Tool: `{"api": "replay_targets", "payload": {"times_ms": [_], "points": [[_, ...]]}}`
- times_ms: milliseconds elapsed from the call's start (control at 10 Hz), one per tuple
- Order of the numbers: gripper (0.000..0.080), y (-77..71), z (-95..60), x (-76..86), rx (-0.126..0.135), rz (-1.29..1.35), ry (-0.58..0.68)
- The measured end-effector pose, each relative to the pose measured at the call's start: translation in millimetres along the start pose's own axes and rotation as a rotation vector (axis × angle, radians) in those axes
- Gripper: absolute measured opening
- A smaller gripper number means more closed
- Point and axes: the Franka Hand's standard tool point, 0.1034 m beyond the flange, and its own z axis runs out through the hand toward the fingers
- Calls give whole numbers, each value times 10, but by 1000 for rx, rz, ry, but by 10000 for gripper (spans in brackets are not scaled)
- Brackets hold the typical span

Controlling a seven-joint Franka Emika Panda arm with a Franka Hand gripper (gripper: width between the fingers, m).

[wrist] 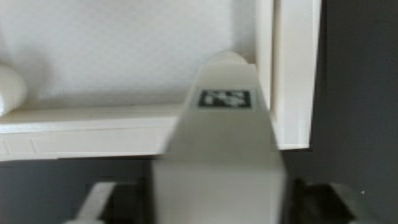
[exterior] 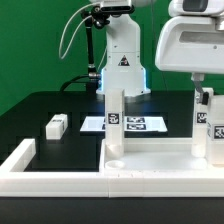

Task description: Assemble desk

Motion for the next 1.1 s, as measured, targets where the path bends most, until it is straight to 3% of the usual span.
{"api": "replay_targets", "payload": {"times_ms": [100,800,900,1000,1100], "points": [[291,-2,-1,1,1,75,0],[291,-8,5,-4,1,666,-1],[290,7,8,4,9,760,-2],[290,27,16,30,51,944,-3],[290,23,22,37,69,1072,-4]]}}
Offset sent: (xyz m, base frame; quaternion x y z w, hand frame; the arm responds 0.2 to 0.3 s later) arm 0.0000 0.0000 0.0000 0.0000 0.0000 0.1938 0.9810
